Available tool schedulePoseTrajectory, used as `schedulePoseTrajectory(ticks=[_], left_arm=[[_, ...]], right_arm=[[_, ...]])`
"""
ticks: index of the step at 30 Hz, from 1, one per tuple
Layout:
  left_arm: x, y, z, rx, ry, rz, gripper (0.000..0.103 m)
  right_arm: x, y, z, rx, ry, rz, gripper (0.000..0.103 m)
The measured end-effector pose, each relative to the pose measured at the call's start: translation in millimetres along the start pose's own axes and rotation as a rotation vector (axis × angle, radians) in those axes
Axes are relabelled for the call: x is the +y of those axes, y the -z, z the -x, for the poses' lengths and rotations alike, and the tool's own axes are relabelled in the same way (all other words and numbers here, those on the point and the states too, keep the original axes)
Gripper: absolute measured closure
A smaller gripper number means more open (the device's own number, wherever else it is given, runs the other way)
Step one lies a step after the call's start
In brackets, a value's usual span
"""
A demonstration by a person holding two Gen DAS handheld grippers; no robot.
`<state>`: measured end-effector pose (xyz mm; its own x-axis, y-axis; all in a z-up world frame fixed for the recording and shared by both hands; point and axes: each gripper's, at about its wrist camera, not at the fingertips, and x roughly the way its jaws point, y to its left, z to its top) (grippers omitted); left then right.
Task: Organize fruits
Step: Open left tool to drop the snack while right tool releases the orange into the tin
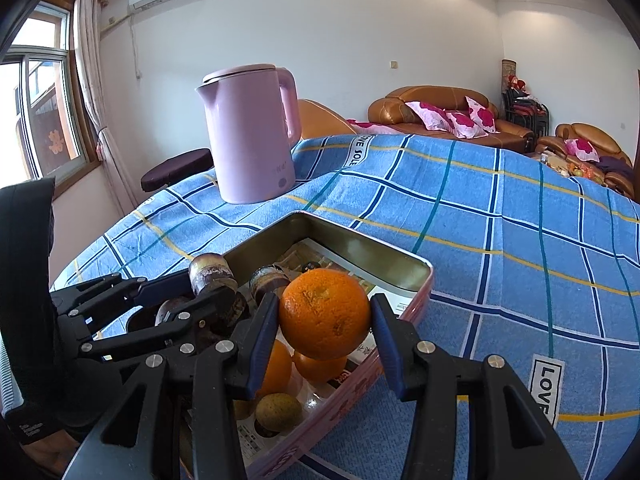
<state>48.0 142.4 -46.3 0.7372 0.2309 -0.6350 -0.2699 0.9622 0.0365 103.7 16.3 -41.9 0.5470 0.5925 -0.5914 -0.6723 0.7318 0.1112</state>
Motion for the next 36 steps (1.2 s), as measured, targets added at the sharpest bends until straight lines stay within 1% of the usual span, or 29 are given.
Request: schedulePoseTrajectory(ticks=[15, 21, 23, 25, 27, 28, 29, 31, 36], left_arm=[[-5.0, -0.1, -1.1, -0.002, -0.022, -0.017, 0.064], [-5.4, -0.3, 1.3, 0.000, -0.016, -0.021, 0.062], [-3.7, 0.0, 3.7, -0.003, -0.019, -0.013, 0.054], [-1.2, 0.6, 5.8, -0.002, 0.004, 0.002, 0.049], [0.0, 1.4, 10.7, -0.016, 0.010, 0.008, 0.041], [-0.4, 1.8, 13.9, -0.027, 0.000, 0.006, 0.034], [-0.6, 2.2, 17.3, -0.038, -0.002, 0.004, 0.030], [-0.5, 2.4, 22.7, -0.050, 0.017, 0.007, 0.029], [-3.1, 3.6, 32.6, -0.067, 0.019, 0.010, 0.029]], right_arm=[[-0.4, 3.9, -3.7, 0.015, 0.006, 0.015, 0.054], [-1.1, 4.3, -3.2, 0.021, -0.019, 0.015, 0.053], [-1.8, 4.4, -2.1, 0.022, -0.030, 0.012, 0.053], [-3.7, 4.7, 2.2, 0.010, -0.024, 0.005, 0.049], [-5.9, 5.1, 6.7, -0.001, -0.018, -0.005, 0.044], [-7.5, 5.3, 10.5, -0.011, -0.018, -0.014, 0.044], [-8.6, 5.6, 13.7, -0.017, -0.018, -0.018, 0.044], [-11.1, 6.5, 20.9, -0.030, -0.007, -0.028, 0.043], [-14.7, 9.2, 34.1, -0.051, 0.000, -0.047, 0.041]])
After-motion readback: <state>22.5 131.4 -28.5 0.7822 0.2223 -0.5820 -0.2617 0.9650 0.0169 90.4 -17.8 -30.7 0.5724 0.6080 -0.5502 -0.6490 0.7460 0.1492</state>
